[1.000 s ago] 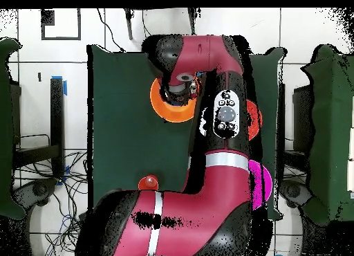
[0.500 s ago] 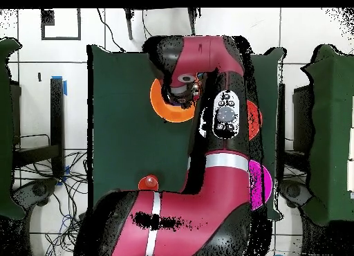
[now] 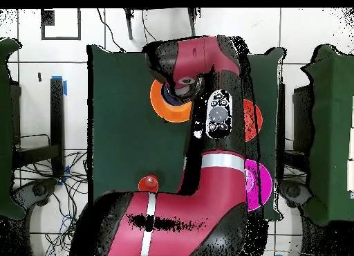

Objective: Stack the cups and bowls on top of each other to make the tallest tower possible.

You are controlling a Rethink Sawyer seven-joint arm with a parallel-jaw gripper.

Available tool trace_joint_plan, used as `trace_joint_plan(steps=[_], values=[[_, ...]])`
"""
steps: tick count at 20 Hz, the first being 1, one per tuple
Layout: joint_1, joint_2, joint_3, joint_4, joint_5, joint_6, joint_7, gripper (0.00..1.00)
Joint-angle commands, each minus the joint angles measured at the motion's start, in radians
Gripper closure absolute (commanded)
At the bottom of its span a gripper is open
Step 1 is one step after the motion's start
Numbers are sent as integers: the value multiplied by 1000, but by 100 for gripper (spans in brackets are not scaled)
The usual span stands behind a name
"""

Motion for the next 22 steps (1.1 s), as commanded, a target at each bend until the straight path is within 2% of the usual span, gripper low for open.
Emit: trace_joint_plan(steps=[1,6,12,22], values=[[-2,50,82,-53,-125,-126,-343,100],[-21,84,116,-130,-133,-121,-396,100],[-40,107,126,-173,-126,-138,-440,100],[-62,137,152,-223,-74,-169,-434,100]])
